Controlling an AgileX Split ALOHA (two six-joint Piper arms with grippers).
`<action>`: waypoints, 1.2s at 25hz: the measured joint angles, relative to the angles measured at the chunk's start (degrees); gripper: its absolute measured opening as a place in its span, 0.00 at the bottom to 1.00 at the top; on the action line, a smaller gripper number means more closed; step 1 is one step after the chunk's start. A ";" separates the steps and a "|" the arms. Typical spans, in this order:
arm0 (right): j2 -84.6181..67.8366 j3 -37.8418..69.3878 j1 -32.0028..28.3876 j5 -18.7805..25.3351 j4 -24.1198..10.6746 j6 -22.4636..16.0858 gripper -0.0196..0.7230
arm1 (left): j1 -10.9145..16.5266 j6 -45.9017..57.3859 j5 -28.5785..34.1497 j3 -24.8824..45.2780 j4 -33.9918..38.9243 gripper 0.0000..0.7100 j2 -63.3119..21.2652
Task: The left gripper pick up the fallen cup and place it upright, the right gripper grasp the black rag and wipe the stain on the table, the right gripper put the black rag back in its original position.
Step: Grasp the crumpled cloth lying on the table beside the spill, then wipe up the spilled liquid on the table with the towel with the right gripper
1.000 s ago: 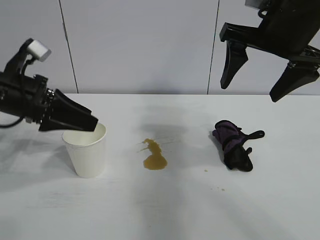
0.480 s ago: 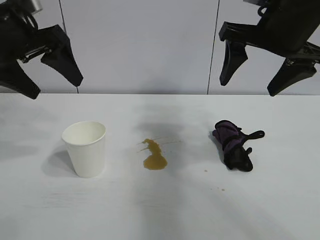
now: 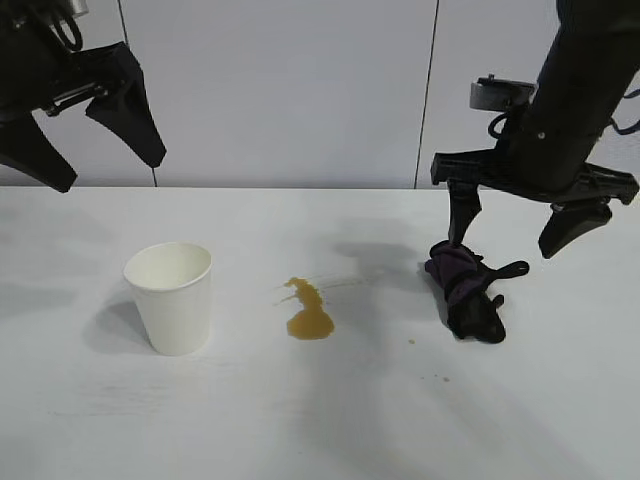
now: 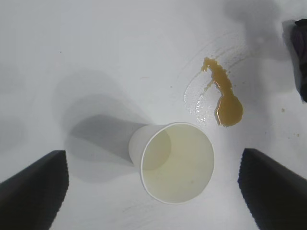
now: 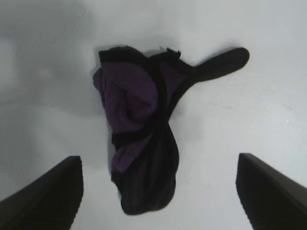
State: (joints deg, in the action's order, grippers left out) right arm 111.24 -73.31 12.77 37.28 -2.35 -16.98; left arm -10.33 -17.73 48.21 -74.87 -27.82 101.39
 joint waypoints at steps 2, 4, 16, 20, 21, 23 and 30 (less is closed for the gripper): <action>2.30 0.00 0.00 -1.54 0.00 -0.75 0.82 | 0.00 0.00 0.00 0.00 0.00 0.98 0.00; 4.35 0.00 0.00 -3.00 0.05 -1.20 0.81 | 0.00 0.00 0.00 0.00 0.00 0.98 0.00; 6.82 -0.74 0.15 -4.88 3.04 -2.82 0.17 | 0.00 0.00 -0.17 0.00 0.00 0.98 0.00; 6.77 -4.39 3.07 -2.00 4.96 -0.64 0.15 | 0.00 0.00 -0.17 0.00 0.00 0.98 0.00; 6.77 -5.55 4.29 -1.42 5.78 -0.07 0.14 | 0.00 0.00 -0.20 0.00 0.00 0.98 0.00; 6.77 -8.39 6.91 -0.58 7.69 1.19 0.14 | 0.00 0.00 -0.20 0.00 0.00 0.98 0.00; 6.77 -13.40 16.74 0.75 10.92 2.70 0.14 | 0.00 0.00 -0.20 0.00 0.00 0.98 0.00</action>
State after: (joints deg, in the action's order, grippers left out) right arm 118.01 -86.71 29.51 38.02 8.57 -14.28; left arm -10.33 -17.73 48.01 -74.87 -27.82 101.39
